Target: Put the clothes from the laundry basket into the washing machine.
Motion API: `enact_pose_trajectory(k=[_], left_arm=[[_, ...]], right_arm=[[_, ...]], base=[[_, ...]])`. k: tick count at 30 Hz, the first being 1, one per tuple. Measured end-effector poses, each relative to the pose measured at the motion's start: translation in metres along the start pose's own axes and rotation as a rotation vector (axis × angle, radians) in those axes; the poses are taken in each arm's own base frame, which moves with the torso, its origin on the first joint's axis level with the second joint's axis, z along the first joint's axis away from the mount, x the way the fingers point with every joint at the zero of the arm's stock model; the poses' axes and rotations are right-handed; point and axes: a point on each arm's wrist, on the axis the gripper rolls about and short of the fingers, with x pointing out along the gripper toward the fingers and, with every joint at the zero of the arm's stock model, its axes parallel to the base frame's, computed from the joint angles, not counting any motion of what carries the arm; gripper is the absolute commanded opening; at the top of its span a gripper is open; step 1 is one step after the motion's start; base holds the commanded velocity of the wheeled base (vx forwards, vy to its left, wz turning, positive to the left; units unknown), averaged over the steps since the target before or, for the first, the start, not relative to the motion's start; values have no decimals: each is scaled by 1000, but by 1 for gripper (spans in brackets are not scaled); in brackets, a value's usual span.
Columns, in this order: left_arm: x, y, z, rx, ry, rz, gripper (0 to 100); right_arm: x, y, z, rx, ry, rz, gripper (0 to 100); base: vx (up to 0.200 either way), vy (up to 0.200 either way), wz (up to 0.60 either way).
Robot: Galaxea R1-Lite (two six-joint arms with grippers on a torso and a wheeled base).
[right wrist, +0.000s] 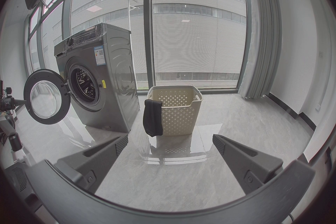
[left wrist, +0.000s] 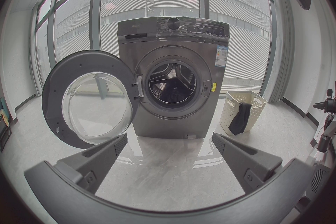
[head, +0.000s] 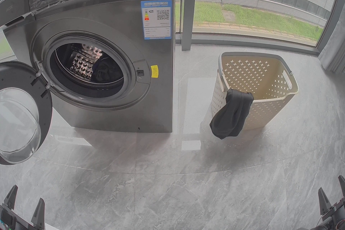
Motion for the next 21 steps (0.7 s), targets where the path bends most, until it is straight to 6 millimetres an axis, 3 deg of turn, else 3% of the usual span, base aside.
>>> enact_pose_trajectory(k=[21], left_arm=[[0, 0, 0, -10, -1, 13, 100]], right_arm=[[0, 0, 0, -1, 0, 1, 100]], base=[[0, -200, 0]])
